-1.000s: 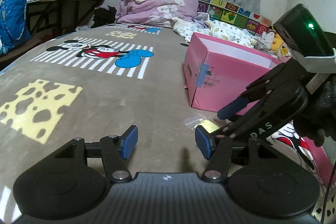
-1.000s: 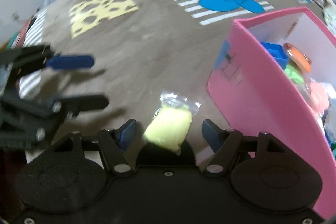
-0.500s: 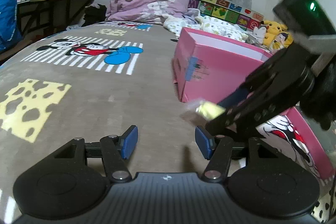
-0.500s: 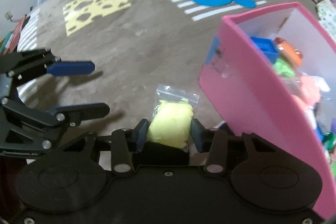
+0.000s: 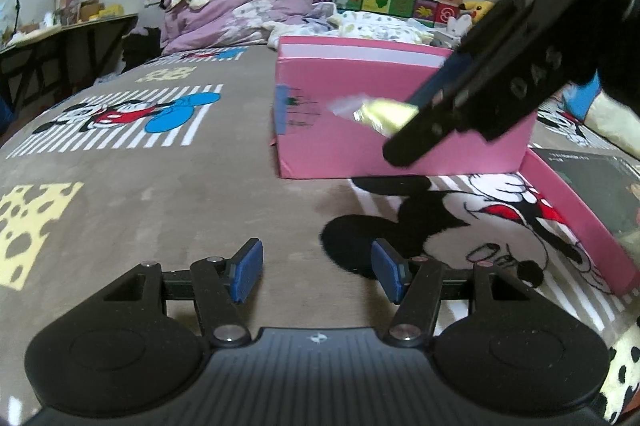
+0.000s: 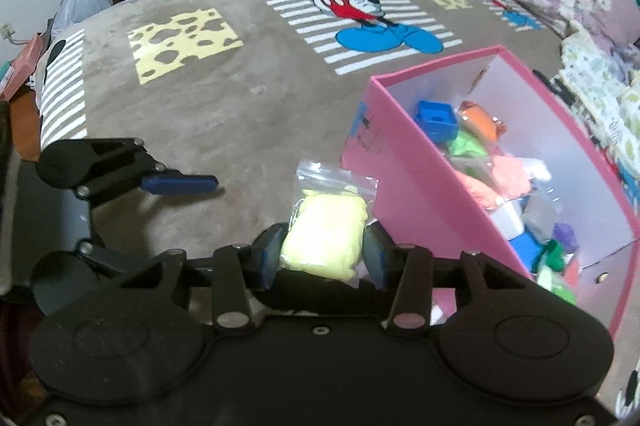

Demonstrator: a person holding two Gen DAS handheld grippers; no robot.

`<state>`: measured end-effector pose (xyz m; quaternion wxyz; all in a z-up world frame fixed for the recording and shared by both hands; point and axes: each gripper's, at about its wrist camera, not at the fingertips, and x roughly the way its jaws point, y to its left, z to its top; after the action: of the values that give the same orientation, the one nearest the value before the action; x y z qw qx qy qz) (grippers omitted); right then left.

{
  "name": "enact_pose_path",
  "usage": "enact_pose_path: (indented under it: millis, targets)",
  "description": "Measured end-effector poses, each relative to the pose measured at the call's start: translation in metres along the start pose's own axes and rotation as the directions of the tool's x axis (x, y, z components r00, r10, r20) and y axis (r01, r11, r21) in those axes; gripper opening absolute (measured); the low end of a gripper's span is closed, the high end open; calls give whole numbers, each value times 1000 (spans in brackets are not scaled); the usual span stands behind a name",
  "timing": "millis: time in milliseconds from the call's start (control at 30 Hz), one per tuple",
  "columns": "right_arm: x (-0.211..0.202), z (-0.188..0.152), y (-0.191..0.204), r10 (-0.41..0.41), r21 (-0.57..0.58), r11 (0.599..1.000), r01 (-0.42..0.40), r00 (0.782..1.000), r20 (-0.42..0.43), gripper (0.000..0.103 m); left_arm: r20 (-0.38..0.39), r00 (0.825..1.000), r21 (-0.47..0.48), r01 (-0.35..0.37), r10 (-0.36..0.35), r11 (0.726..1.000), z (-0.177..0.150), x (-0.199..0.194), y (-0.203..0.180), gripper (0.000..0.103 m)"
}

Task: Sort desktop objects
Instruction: 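Lift the yellow packet with the right gripper over the pink box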

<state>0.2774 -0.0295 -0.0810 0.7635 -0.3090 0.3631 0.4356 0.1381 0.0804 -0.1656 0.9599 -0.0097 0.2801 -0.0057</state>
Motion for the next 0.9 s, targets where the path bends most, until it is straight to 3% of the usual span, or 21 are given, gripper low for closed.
enact_pose_path:
  millis: [200, 533, 900]
  targets:
    - [-23, 0, -4, -45, 10, 999, 44, 998, 46, 43, 4, 1000, 65, 15, -15, 998, -3, 4, -19, 59]
    - [-52, -1, -22, -166, 60, 985, 159, 977, 135, 43, -22, 1000, 85, 24, -22, 996, -7, 15, -28, 59]
    - [-74, 3, -67, -218, 210, 962, 175, 955, 201, 43, 26, 999, 56, 28, -29, 998, 0, 19, -25, 59]
